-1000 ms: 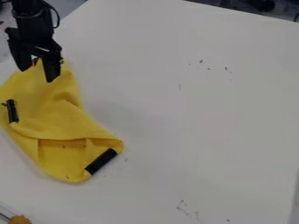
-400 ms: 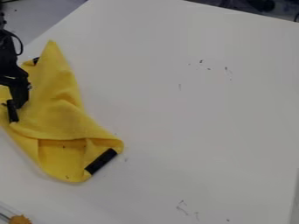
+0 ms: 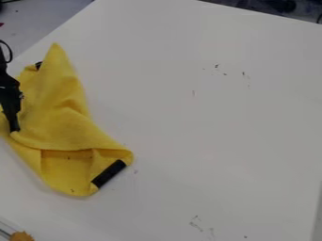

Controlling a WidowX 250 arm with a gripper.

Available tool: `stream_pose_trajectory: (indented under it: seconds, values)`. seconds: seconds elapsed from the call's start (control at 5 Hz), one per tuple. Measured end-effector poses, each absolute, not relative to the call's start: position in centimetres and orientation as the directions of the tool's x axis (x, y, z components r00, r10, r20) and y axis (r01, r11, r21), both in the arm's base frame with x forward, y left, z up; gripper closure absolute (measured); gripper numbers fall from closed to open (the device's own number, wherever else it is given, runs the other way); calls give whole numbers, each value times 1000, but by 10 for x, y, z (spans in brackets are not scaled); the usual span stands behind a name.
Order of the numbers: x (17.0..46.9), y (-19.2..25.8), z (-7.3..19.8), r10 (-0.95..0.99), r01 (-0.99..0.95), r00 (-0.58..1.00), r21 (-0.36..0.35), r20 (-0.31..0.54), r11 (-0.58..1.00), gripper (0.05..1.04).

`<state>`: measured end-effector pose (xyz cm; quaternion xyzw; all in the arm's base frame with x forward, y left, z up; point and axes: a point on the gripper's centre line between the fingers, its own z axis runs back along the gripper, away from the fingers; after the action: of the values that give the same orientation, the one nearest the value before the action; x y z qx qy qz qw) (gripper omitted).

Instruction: Unfold the cloth from bottom left to top right

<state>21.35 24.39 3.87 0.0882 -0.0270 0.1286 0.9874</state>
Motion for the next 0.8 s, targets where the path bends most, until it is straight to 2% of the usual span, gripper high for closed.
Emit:
stream_pose_trajectory:
  seconds: [0.2,0.4,0.6,0.8]
  values:
    - [216,242,39,239,-248,968,163,76,955,320]
    - [221,239,40,222,-232,972,164,79,959,157]
    - [224,236,40,220,-230,972,157,83,960,75]
    - [225,236,36,221,-230,972,151,78,961,99]
